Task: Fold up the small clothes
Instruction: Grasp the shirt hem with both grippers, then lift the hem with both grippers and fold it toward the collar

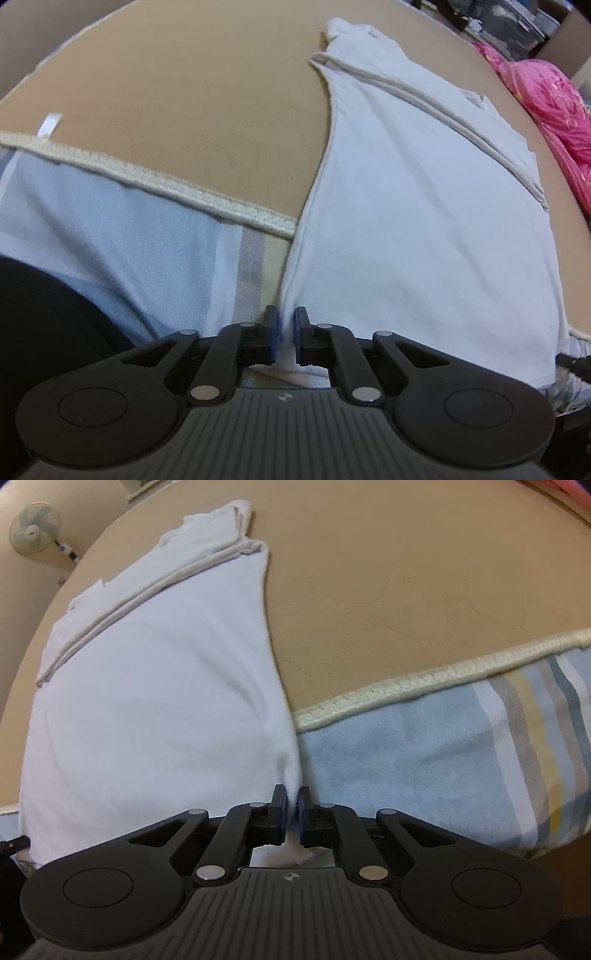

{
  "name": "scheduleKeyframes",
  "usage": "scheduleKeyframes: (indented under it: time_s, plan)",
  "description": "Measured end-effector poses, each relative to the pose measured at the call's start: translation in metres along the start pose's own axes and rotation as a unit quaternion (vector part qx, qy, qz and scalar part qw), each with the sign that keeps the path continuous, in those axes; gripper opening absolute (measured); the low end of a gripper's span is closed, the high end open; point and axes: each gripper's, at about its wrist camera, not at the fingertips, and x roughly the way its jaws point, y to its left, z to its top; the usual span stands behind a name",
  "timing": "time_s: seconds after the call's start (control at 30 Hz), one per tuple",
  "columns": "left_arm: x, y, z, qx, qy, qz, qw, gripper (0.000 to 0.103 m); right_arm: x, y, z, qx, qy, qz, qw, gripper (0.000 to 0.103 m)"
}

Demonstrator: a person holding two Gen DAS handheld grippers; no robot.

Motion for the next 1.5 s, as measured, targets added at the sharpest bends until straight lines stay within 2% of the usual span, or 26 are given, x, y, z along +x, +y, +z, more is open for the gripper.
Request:
scheduleKeyframes:
  time_s: [0.07, 0.23, 0.53, 1.1, 1.2, 1.33, 1.5]
  plan:
    - [0.002, 0.0, 0.001, 0.0, 0.004, 0.002, 1.0, 0.012, 0.003, 0.003, -0.001, -0.008, 0.005, -0.006, 1.0, 0.007]
    - [0.0, -0.005, -0.001, 0.014, 0.002, 0.012, 0.9998, 0.014, 0.004, 0.005, -0.001, -0.018, 0.004, -0.012, 1.0, 0.008]
    - [-0.001, -0.006, -0.002, 0.011, 0.006, 0.015, 0.9998, 0.016, 0.003, 0.008, -0.003, -0.026, 0.004, -0.015, 1.0, 0.009]
    - [-0.002, -0.007, -0.002, 0.013, 0.005, 0.017, 0.9998, 0.016, 0.005, 0.013, -0.003, -0.04, 0.004, -0.018, 0.999, 0.01]
    - [-0.003, -0.007, -0.003, 0.016, 0.002, 0.017, 0.9997, 0.013, 0.004, 0.011, -0.004, -0.036, 0.001, -0.015, 0.999, 0.009]
    - [-0.011, -0.008, -0.003, 0.012, -0.018, 0.007, 0.9997, 0.007, -0.004, 0.009, -0.004, -0.03, -0.021, -0.005, 0.999, 0.006]
    - [-0.051, -0.006, -0.001, 0.019, -0.081, -0.053, 0.9951, 0.006, -0.046, 0.005, 0.001, 0.003, -0.102, 0.055, 0.993, 0.005]
